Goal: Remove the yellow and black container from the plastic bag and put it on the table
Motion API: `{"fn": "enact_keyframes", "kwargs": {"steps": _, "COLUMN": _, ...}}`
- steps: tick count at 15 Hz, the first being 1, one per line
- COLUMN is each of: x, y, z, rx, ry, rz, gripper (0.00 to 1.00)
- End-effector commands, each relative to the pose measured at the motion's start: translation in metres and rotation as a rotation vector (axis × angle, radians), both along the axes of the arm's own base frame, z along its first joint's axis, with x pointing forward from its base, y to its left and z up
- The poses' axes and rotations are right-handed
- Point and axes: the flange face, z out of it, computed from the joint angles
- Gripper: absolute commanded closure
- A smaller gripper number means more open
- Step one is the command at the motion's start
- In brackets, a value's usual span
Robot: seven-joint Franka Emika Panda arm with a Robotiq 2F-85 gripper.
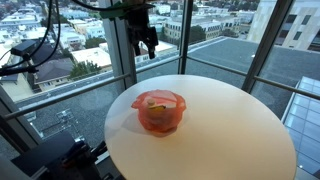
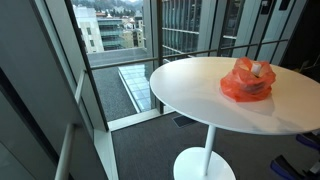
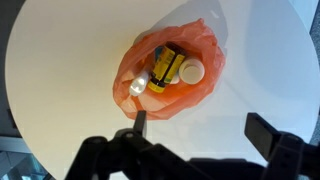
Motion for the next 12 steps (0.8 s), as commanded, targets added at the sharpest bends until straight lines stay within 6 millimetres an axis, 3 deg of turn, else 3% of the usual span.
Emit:
{"fn": "enact_keyframes", "kwargs": {"steps": 1, "x": 0.029, "y": -0.009, "z": -0.016, "rx": 0.013, "ry": 0.014, "rz": -0.129, "gripper": 0.00}}
{"fn": "enact_keyframes", "kwargs": {"steps": 7, "x": 0.050, "y": -0.030, "z": -0.071, "rx": 0.025, "ry": 0.102, "rz": -0.282, "gripper": 0.00}}
{"fn": "enact_keyframes", "kwargs": {"steps": 8, "x": 0.052, "y": -0.031, "z": -0.072, "rx": 0.025, "ry": 0.102, "rz": -0.283, "gripper": 0.00}}
{"fn": "enact_keyframes", "kwargs": {"steps": 9, "x": 0.041, "y": -0.028, "z": -0.074, "rx": 0.008, "ry": 0.104, "rz": -0.246, "gripper": 0.00}}
{"fn": "enact_keyframes", "kwargs": {"steps": 12, "x": 0.048, "y": -0.030, "z": -0.081, "rx": 0.009, "ry": 0.114, "rz": -0.256, "gripper": 0.00}}
